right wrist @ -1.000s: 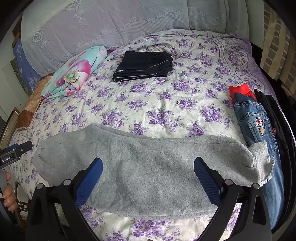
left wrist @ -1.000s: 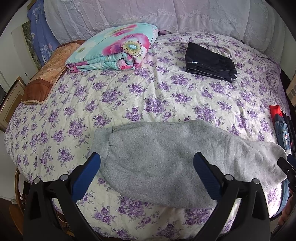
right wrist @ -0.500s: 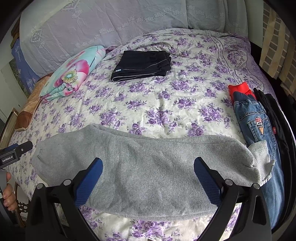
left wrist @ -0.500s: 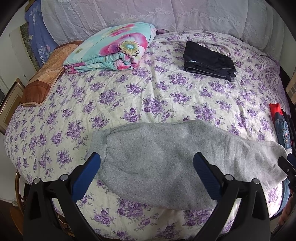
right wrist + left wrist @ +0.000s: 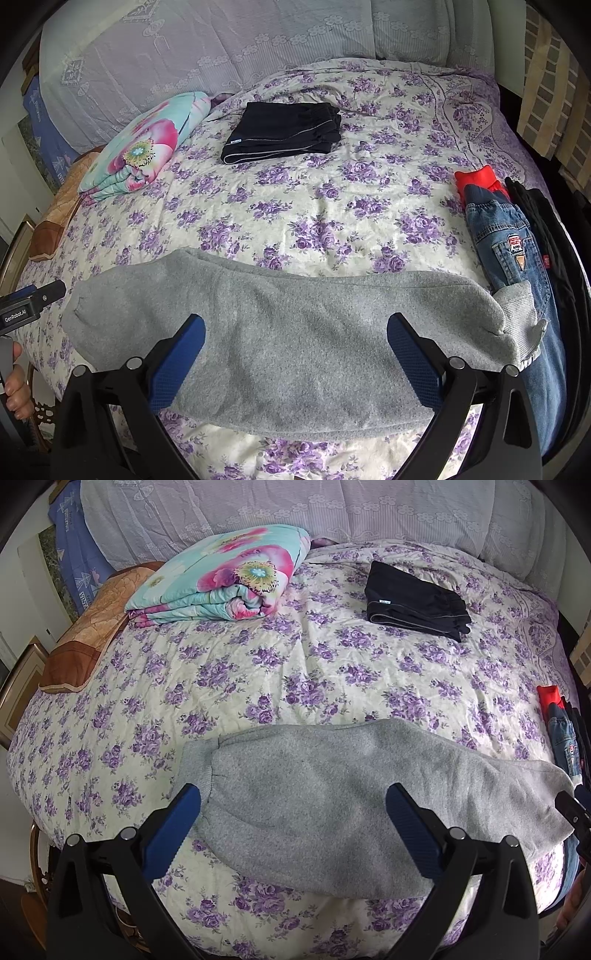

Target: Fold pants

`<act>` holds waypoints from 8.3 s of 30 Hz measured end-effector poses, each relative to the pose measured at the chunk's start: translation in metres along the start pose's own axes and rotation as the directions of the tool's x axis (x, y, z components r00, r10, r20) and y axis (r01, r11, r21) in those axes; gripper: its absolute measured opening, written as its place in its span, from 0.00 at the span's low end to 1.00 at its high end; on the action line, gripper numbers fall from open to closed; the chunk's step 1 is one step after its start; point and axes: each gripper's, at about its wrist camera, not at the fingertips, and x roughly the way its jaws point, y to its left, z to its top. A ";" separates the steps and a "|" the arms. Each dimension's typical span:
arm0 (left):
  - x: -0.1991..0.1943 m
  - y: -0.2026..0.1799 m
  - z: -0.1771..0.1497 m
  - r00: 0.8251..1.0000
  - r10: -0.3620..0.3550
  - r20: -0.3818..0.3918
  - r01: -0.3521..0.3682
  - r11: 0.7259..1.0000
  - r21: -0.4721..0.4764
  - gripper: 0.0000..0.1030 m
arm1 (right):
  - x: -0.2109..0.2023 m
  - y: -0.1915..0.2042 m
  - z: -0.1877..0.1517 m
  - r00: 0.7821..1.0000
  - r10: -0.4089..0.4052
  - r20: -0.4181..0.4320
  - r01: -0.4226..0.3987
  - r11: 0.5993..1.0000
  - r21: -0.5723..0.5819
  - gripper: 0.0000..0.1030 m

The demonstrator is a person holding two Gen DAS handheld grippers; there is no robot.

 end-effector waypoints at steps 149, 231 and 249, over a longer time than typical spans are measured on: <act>0.174 0.143 0.125 0.899 -0.421 0.121 0.363 0.564 -0.742 0.70 | 0.190 -0.209 0.212 0.904 0.423 0.055 -0.365 0.701 0.612 0.65; 0.197 0.108 0.051 0.891 -0.442 -0.103 0.306 0.752 -0.584 0.51 | 0.211 -0.064 0.065 0.903 0.352 -0.245 -0.275 0.914 0.298 0.15; 0.125 0.101 0.034 0.920 -0.391 -0.039 0.332 0.828 -0.452 0.88 | 0.100 -0.093 0.024 0.955 0.294 -0.047 -0.269 0.920 0.285 0.49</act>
